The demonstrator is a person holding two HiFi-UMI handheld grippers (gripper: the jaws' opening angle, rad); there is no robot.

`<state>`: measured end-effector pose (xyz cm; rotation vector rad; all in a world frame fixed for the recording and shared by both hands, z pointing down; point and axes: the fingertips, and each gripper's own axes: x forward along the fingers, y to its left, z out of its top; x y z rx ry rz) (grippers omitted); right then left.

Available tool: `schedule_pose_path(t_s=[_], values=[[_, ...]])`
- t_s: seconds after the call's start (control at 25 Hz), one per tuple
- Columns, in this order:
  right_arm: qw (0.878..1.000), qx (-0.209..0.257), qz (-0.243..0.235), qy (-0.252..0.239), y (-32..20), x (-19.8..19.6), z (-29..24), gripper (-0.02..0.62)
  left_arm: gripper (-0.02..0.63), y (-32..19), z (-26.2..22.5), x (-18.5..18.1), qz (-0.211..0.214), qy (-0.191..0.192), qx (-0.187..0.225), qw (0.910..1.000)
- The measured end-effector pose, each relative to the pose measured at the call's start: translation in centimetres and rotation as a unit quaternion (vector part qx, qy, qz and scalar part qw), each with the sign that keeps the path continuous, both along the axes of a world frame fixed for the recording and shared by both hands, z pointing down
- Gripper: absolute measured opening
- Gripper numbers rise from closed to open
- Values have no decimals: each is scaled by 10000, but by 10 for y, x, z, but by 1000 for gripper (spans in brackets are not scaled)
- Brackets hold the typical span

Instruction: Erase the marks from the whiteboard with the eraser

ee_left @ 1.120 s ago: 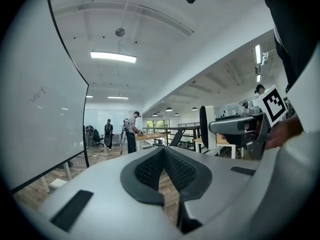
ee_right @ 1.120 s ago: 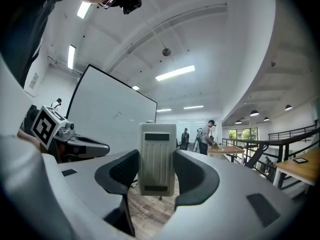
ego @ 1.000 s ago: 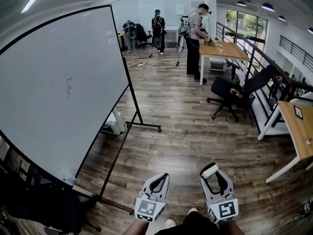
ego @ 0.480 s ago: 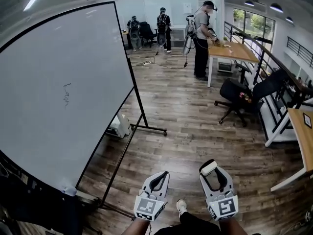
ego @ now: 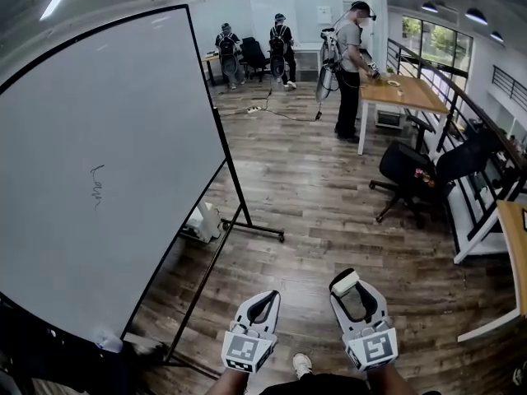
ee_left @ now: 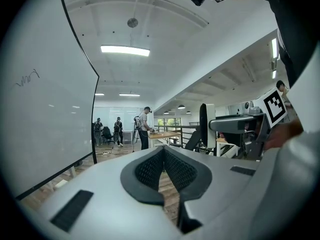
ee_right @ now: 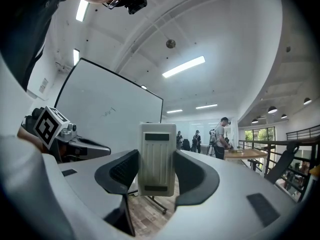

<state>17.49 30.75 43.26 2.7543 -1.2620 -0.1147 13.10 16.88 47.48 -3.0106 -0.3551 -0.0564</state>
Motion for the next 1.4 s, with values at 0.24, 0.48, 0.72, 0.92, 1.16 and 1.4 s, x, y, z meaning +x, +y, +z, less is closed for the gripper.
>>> schedule_pose_path(t_s=[0.24,0.48,0.72,0.92,1.16,1.4], values=[[9996,59,-291,24,-27,35,-4,245,18,-10,-17,37,-109,182,-44,9998],[9980,48,-625,5,-78,56,0,245,18,-55,-30,57,-459,324,-139,9983],[9946,40,-1033,68,-155,73,-5,245,18,-132,-27,63,-875,368,-57,9955],[9903,65,-1386,99,-234,83,-8,245,18,-203,-23,61,-1252,374,-75,9914],[9840,51,-1772,162,-343,83,-2,245,18,-308,-19,48,-1698,490,-4,9843],[9732,49,-2285,261,-424,66,-8,245,18,-380,-19,18,-2224,507,-28,9736]])
